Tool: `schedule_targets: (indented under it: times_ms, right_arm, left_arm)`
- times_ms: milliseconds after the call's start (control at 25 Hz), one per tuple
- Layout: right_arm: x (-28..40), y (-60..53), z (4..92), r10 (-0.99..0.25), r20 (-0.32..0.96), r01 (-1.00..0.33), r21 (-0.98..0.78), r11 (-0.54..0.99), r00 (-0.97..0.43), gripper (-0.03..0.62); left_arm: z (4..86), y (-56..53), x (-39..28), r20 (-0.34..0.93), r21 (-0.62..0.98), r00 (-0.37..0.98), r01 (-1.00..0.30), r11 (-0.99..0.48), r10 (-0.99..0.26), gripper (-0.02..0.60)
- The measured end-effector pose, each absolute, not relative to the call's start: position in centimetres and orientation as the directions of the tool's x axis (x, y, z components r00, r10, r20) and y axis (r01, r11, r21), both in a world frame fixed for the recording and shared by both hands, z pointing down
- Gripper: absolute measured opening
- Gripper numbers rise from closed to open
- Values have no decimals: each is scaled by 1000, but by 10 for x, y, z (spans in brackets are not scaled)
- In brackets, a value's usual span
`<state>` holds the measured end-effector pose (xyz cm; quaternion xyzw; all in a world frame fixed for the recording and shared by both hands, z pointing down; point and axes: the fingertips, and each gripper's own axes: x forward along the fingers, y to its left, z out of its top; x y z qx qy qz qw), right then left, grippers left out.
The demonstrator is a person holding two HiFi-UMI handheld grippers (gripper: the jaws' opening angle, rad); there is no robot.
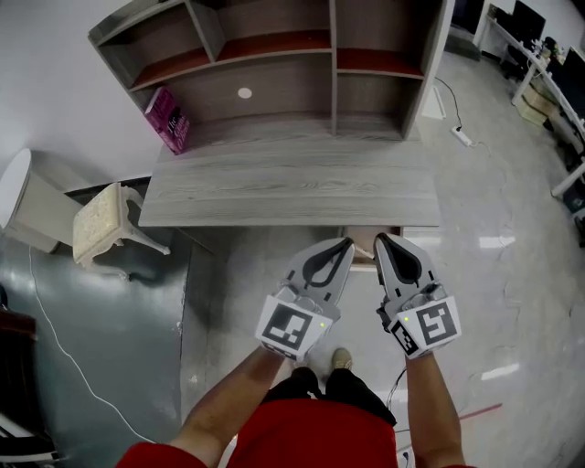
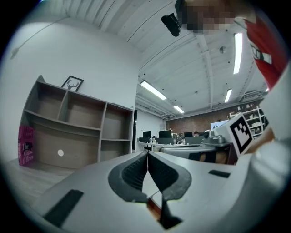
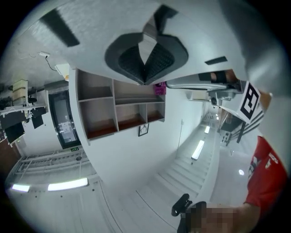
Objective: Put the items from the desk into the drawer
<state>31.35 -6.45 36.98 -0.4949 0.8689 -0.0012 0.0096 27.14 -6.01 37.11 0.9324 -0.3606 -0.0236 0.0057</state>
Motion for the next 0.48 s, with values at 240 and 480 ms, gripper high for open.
schedule_targets:
  times_ms: [240, 480]
  right_arm:
    - [308, -30, 326, -875, -117, -882, 48, 468, -470, 5]
    - [304, -1, 302, -875, -141, -886, 80, 456, -463, 3]
  left_arm:
    - [332, -37, 259, -91, 33, 755, -650, -759, -650, 9]
    - [307, -15, 247, -107, -16, 780, -622, -783, -617, 9]
